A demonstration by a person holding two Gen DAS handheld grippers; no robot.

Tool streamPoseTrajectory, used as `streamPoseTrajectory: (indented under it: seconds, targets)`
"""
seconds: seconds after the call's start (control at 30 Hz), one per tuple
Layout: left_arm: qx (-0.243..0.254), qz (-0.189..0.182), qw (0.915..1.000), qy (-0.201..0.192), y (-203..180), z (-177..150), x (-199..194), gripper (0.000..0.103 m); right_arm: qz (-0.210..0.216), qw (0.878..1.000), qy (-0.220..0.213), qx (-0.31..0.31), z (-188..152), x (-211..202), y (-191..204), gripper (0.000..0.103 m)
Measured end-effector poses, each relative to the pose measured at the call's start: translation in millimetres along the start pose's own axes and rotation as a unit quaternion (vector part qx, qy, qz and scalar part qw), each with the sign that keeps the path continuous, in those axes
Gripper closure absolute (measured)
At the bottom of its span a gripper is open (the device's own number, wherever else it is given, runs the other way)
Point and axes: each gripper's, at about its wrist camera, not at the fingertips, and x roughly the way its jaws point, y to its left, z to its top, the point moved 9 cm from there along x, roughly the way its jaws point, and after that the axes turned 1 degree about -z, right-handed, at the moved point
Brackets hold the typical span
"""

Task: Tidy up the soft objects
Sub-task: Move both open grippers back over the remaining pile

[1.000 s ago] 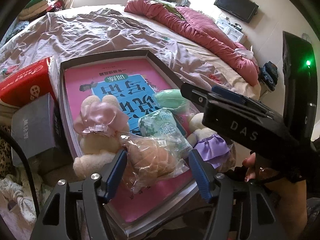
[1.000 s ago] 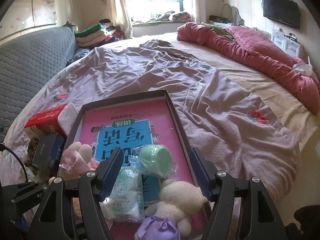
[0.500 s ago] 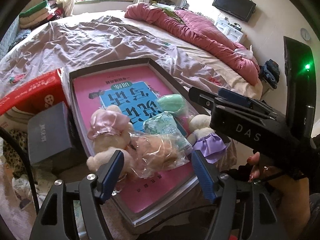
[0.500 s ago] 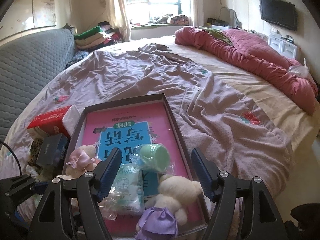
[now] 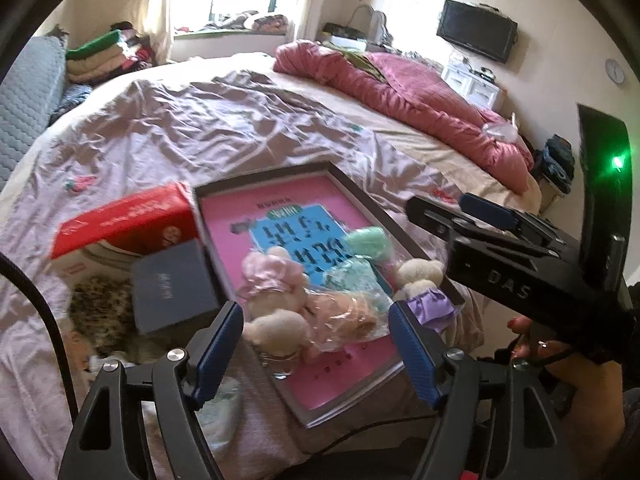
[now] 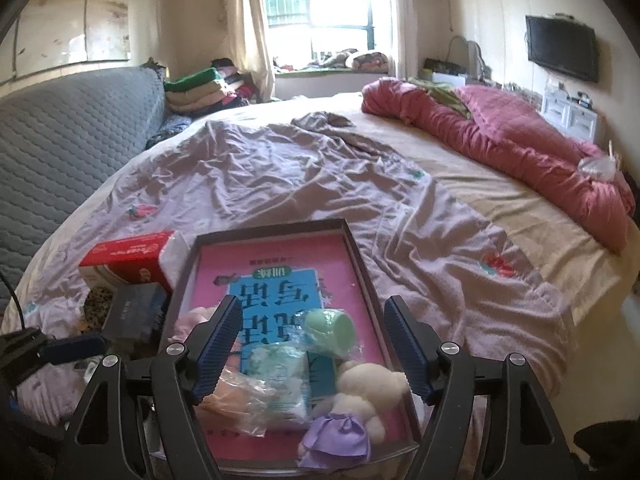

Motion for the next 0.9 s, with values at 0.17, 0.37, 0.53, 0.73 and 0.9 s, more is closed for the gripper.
streamPoseTrajectory:
  seconds: [0.17,0.37,0.53,0.73,0.9]
  targets:
    - [-0.011,0.025,0.9996,-0.01,14,3,-16,0.026,0.007,1.0,-0.01,-0.003,7,-17,6,0.025]
    - [-0.024,0.052,0.9981,-0.024,30,0,-45,0.025,0.019,0.999,-0.031,-0.004,16,-39,12,0.024]
    - [-0.043,0.061,0.9967,-0.031,42,1,-64,0.025,0.036,0.999,-0.031,0.004,19,-51,18,0.023]
    - [-0.06,0.063,0.9955,-0.037,52,3,-86,0.025,0.055,0.998,-0.034,0.008,20,-67,24,0.023]
    - [-0.066,0.079,0.9936,-0.046,62,7,-101,0.025,0.067,0.997,-0.032,0.012,20,-75,27,0.023]
